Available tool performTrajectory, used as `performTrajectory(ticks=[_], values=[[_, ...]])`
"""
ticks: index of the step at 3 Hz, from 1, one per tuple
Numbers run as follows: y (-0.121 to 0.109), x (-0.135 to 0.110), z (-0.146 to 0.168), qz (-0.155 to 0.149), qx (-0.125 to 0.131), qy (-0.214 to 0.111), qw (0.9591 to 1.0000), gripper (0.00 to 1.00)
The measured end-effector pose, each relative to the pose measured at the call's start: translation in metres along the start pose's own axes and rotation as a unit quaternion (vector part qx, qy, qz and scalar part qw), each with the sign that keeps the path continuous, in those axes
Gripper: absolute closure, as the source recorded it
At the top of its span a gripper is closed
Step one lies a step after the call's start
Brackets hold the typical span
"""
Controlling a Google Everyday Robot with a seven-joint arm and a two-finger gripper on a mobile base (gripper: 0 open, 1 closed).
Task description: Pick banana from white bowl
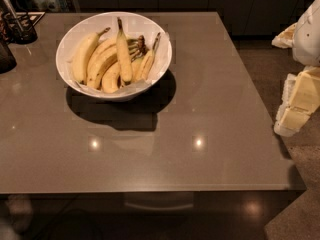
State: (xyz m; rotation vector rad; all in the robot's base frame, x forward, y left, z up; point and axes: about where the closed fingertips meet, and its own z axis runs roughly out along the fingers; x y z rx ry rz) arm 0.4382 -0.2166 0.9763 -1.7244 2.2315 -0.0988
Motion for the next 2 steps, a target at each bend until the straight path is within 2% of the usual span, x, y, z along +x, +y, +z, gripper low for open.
performTrajectory(ticks=[2], values=[[-0.0014, -0.0030, -0.0032, 0.008, 0.004, 0.005, 0.9999, 0.00]])
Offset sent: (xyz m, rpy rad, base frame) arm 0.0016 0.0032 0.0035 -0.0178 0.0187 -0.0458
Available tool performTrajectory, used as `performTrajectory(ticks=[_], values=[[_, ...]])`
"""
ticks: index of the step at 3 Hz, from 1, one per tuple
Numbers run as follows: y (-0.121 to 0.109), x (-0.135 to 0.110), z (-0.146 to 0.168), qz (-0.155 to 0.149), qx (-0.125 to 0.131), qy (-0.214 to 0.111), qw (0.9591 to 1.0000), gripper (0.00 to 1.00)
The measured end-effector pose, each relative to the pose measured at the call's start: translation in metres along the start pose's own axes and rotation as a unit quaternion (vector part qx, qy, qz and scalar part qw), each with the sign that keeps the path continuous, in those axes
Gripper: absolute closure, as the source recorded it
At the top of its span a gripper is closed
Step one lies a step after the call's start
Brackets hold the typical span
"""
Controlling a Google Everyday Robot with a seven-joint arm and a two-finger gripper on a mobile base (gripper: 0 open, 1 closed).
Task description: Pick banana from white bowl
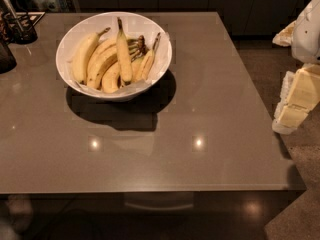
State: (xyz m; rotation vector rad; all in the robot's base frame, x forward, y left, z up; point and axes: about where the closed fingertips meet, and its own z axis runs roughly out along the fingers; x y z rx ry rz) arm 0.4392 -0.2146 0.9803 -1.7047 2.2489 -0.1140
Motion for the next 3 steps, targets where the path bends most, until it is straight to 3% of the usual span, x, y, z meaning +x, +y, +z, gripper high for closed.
performTrajectory(ticks=[1, 2, 3], values=[[-0.011, -0.018, -0.020, 0.025, 0.021, 0.023, 0.9992, 0.00], [-0.031, -0.056, -0.032, 0.055, 0.040, 0.030, 0.9972, 0.00], [-0.031, -0.056, -0.032, 0.055, 0.040, 0.030, 0.9972, 0.00]])
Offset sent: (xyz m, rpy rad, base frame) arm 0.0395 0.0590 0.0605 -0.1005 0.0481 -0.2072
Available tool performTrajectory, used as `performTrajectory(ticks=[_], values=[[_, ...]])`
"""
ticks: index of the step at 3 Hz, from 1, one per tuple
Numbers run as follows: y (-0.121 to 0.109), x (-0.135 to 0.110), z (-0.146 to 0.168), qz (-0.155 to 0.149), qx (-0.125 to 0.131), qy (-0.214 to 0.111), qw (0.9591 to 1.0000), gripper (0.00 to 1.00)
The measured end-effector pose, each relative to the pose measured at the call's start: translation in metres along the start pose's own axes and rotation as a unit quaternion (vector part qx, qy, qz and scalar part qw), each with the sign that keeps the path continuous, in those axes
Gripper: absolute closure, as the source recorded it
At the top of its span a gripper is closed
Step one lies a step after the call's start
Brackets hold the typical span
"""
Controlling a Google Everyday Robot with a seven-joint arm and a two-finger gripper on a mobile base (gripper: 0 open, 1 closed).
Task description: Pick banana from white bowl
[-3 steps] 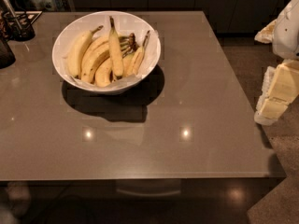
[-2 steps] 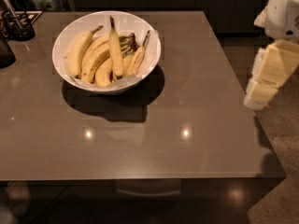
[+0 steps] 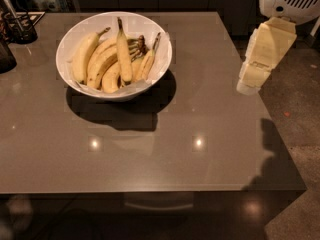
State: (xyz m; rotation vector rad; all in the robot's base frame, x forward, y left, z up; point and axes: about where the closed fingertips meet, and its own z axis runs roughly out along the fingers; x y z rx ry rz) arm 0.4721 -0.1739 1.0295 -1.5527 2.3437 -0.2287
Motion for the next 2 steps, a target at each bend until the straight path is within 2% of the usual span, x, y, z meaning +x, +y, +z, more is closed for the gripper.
performTrajectory(ticks=[1, 2], values=[[0.003, -0.035, 0.005, 0.013, -0.001, -0.033, 0.9994, 0.00], [0.010, -0.084, 0.011, 0.027, -0.006, -0.048, 0.9985, 0.00]])
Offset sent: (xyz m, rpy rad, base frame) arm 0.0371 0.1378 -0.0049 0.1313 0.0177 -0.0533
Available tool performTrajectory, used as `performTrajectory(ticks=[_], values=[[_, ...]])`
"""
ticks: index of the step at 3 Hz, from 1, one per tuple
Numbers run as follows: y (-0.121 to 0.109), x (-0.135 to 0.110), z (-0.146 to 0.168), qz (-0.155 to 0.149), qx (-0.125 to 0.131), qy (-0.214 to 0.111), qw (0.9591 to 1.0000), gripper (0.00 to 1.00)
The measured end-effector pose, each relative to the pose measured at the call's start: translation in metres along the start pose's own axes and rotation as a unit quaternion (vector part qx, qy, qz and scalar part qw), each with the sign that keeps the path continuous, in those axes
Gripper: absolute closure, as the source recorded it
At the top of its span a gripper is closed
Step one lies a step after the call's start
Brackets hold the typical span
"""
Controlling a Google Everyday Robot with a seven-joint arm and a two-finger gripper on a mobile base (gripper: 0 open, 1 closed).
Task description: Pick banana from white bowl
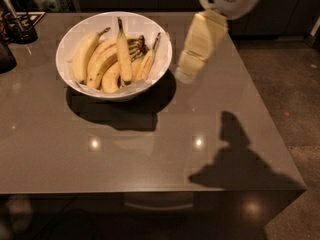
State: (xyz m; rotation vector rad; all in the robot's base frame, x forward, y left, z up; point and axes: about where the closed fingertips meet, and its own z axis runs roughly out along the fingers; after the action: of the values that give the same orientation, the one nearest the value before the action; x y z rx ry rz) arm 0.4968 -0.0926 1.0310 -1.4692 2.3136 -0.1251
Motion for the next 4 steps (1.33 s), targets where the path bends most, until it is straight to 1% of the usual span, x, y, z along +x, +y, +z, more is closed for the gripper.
performTrajectory(ticks=[1, 2, 3, 4], values=[[0.015, -0.042, 0.012, -0.021, -0.016, 0.000, 0.9997, 0.00], [0.014, -0.051, 0.011, -0.022, -0.011, -0.014, 0.9996, 0.00], [0.016, -0.066, 0.022, -0.017, -0.022, -0.028, 0.9992, 0.00], [0.020, -0.098, 0.043, -0.009, -0.035, -0.021, 0.9991, 0.00]])
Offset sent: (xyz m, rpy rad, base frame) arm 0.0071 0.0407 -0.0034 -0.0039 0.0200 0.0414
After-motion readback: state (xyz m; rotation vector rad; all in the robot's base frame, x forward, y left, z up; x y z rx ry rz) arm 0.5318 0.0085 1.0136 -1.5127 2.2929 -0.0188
